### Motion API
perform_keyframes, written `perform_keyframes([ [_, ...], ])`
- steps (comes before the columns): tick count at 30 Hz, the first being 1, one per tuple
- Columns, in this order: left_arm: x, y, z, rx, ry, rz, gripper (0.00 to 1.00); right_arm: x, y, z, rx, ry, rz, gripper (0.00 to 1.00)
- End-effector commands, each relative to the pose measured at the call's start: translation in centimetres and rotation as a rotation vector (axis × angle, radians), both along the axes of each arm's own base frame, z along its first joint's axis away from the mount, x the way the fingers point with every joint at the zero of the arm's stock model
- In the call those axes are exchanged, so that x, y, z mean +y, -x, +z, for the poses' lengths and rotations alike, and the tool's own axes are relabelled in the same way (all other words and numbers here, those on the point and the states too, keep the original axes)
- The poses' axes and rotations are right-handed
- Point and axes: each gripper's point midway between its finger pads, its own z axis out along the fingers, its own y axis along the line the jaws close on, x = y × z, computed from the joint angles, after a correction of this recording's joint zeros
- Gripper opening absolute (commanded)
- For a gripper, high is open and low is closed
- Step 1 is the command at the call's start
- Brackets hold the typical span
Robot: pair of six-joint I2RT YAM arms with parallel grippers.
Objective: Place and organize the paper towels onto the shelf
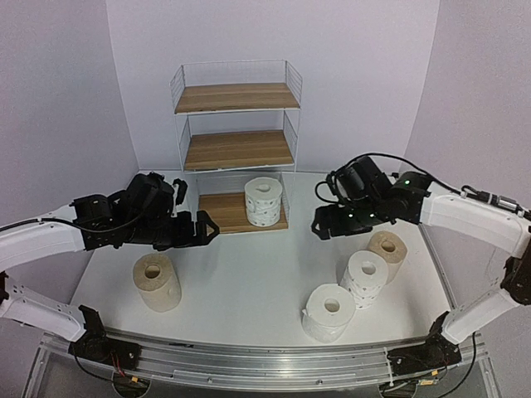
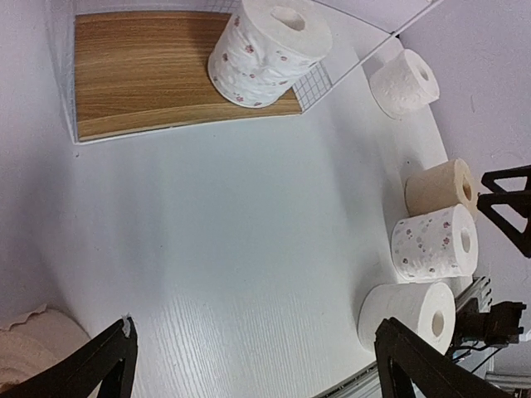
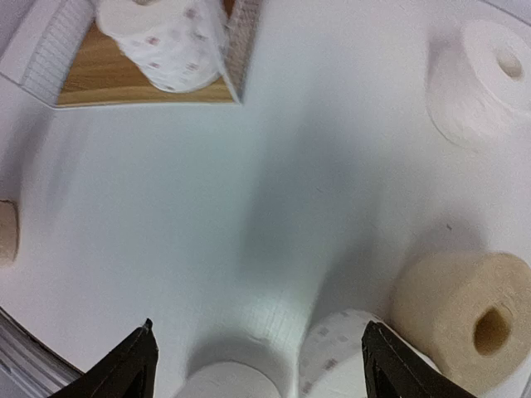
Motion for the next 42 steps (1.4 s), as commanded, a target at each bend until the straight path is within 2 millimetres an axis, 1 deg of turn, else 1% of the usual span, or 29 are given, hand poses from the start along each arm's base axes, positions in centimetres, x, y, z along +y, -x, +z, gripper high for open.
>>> perform_keyframes([
  [1,-3.4,-0.7,1.0,-0.073,0.058,-0.13,1.0,-9.7,5.3,-1.7,0.268,0.203,-0.177,0.81],
  [3,-4.2,-0.9,0.4,-0.064,0.055,-0.152,1.0,-11.3,6.5,-1.9,0.322,0.187,-0.219,0.81],
  [5,-4.8,-1.1,0.0,-0.06,0.052,-0.164,1.0,-12.5,7.3,-2.6,0.383,0.165,-0.253,0.8],
  [8,-5.7,-1.5,-0.3,-0.052,0.042,-0.185,1.0,-13.5,7.7,-4.0,0.467,0.133,-0.284,0.75],
  [11,-6.6,-1.4,-0.7,-0.035,0.05,-0.218,1.0,-13.8,7.5,-4.8,0.511,0.083,-0.288,0.72],
  [12,-6.9,-1.4,-0.9,-0.031,0.052,-0.225,0.99,-13.6,7.4,-5.1,0.518,0.057,-0.278,0.71],
  [14,-7.3,-1.5,-1.3,-0.021,0.051,-0.233,1.0,-12.4,7.5,-5.5,0.559,-0.021,-0.244,0.7],
  [15,-7.4,-1.5,-1.5,-0.015,0.049,-0.237,1.0,-12.3,7.5,-5.9,0.567,-0.028,-0.241,0.69],
  [20,-8.2,-1.5,-2.2,0.007,0.05,-0.262,1.0,-13.6,7.4,-7.5,0.57,0.012,-0.273,0.66],
  [23,-8.5,-1.4,-2.3,0.007,0.057,-0.271,1.0,-13.9,7.1,-8.2,0.561,0.016,-0.293,0.64],
  [26,-8.7,-1.5,-2.3,0.006,0.065,-0.28,0.99,-13.8,6.3,-8.9,0.544,0.01,-0.323,0.62],
  [28,-9.0,-1.4,-2.3,0.008,0.073,-0.285,1.0,-13.5,5.8,-9.0,0.53,-0.016,-0.344,0.59],
  [31,-9.3,-1.6,-2.3,0.009,0.09,-0.283,1.0,-13.4,5.2,-8.6,0.497,-0.049,-0.377,0.53],
  [33,-9.7,-1.6,-2.3,0.012,0.105,-0.289,1.0,-13.2,5.0,-8.2,0.485,-0.077,-0.394,0.46],
  [35,-10.4,-1.7,-2.0,0.017,0.134,-0.296,1.0,-12.8,4.8,-7.8,0.485,-0.108,-0.407,0.37],
  [38,-11.4,-2.4,-1.4,0.029,0.16,-0.275,0.99,-12.2,4.5,-6.8,0.484,-0.163,-0.437,0.27],
  [42,-13.4,-3.1,-0.3,0.03,0.2,-0.289,0.99,-10.8,3.7,-4.6,0.429,-0.19,-0.434,0.24],
])
